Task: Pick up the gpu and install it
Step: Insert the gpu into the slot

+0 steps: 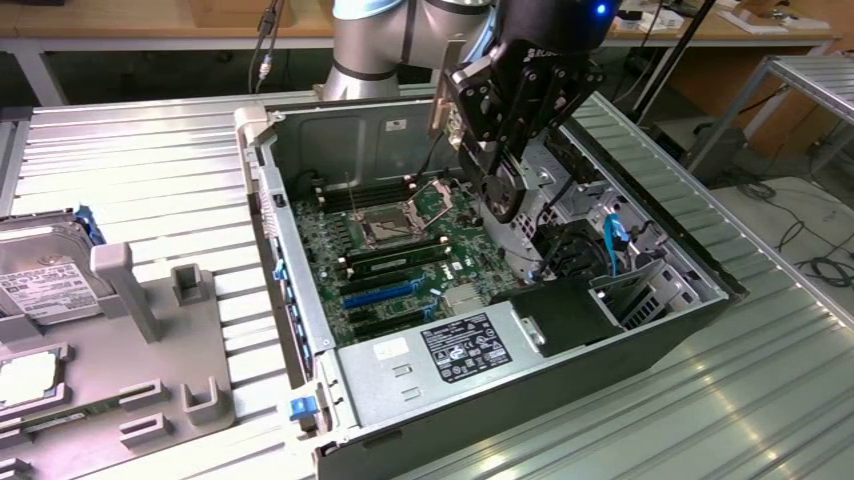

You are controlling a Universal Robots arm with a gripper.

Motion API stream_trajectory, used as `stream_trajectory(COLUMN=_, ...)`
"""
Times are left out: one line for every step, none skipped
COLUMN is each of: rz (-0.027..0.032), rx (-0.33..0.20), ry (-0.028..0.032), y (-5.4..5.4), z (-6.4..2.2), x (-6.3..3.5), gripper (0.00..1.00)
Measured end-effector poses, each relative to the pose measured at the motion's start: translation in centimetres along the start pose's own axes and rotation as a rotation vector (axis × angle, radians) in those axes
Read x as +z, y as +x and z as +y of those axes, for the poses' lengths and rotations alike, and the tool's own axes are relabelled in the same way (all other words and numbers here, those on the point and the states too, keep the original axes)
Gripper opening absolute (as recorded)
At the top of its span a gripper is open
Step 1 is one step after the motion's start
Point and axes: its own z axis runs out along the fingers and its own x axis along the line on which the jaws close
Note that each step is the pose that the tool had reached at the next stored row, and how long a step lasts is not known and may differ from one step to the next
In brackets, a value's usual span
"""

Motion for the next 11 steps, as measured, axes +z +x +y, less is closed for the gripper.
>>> stream_trajectory(rz=0.0001, rx=-0.005, ry=0.0, y=0.0, z=0.0, x=0.0, gripper=0.27)
stream_trajectory(rz=0.0002, rx=-0.007, ry=-0.0002, y=0.0, z=0.0, x=0.0, gripper=0.27)
stream_trajectory(rz=0.0003, rx=-0.009, ry=-0.0002, y=0.0, z=0.0, x=0.0, gripper=0.27)
stream_trajectory(rz=0.0004, rx=-0.011, ry=-0.0002, y=0.0, z=0.0, x=0.0, gripper=0.27)
stream_trajectory(rz=0.0005, rx=-0.014, ry=-0.0002, y=0.0, z=0.0, x=0.0, gripper=0.27)
stream_trajectory(rz=0.0006, rx=-0.016, ry=-0.0003, y=0.0, z=0.0, x=0.0, gripper=0.27)
stream_trajectory(rz=0.0006, rx=-0.019, ry=-0.0003, y=0.0, z=0.0, x=0.0, gripper=0.27)
stream_trajectory(rz=0.0008, rx=-0.022, ry=-0.0004, y=0.0, z=0.0, x=0.0, gripper=0.27)
stream_trajectory(rz=0.0009, rx=-0.025, ry=-0.0005, y=0.0, z=0.0, x=0.0, gripper=0.27)
stream_trajectory(rz=0.001, rx=-0.03, ry=-0.0006, y=0.0, z=0.0, x=0.0, gripper=0.27)
stream_trajectory(rz=0.0012, rx=-0.035, ry=-0.0007, y=0.0, z=0.0, x=0.0, gripper=0.27)
